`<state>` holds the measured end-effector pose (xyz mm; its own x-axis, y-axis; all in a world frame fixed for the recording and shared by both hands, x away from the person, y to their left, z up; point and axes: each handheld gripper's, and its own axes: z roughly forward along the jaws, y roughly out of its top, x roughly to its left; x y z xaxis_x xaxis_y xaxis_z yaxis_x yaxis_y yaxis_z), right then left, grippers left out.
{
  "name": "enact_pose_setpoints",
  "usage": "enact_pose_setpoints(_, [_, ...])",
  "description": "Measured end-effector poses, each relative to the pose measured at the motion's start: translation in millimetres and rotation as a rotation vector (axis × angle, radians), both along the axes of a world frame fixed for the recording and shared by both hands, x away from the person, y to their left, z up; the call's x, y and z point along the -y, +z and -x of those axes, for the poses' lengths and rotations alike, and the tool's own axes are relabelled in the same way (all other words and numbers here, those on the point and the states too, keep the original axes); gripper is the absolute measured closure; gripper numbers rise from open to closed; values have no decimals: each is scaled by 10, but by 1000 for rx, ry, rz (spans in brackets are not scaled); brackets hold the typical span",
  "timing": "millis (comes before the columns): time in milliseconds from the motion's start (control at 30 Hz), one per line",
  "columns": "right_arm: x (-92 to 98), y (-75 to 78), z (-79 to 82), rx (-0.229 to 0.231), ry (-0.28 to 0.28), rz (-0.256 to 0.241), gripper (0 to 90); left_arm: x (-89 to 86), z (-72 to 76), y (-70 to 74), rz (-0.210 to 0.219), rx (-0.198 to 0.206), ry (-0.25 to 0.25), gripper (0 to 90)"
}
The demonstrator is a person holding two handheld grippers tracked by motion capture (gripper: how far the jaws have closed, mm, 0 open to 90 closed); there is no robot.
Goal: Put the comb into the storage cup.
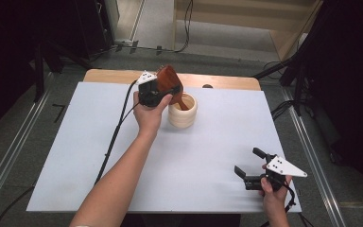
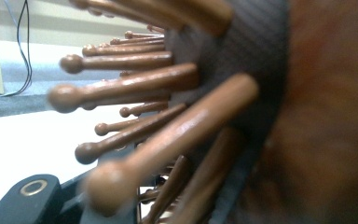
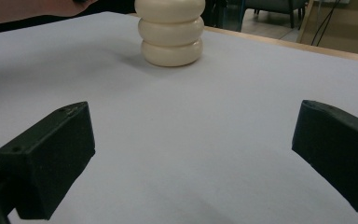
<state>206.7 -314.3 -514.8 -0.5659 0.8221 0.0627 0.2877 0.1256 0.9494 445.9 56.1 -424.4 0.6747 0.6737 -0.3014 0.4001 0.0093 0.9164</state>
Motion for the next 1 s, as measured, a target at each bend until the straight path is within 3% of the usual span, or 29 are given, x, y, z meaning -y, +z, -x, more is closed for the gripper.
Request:
enact_pose_setpoints(467, [2, -1, -1, 0, -1, 1, 0, 60, -4, -90, -12, -21, 8, 550])
enact_pose_setpoints(833, [0, -3, -4, 1, -1, 3, 0, 43, -2, -112, -24, -8, 31, 501])
enact_pose_setpoints(1000, [-1, -2, -1, -1, -2, 1, 0, 10, -15, -122, -10, -20, 7, 476])
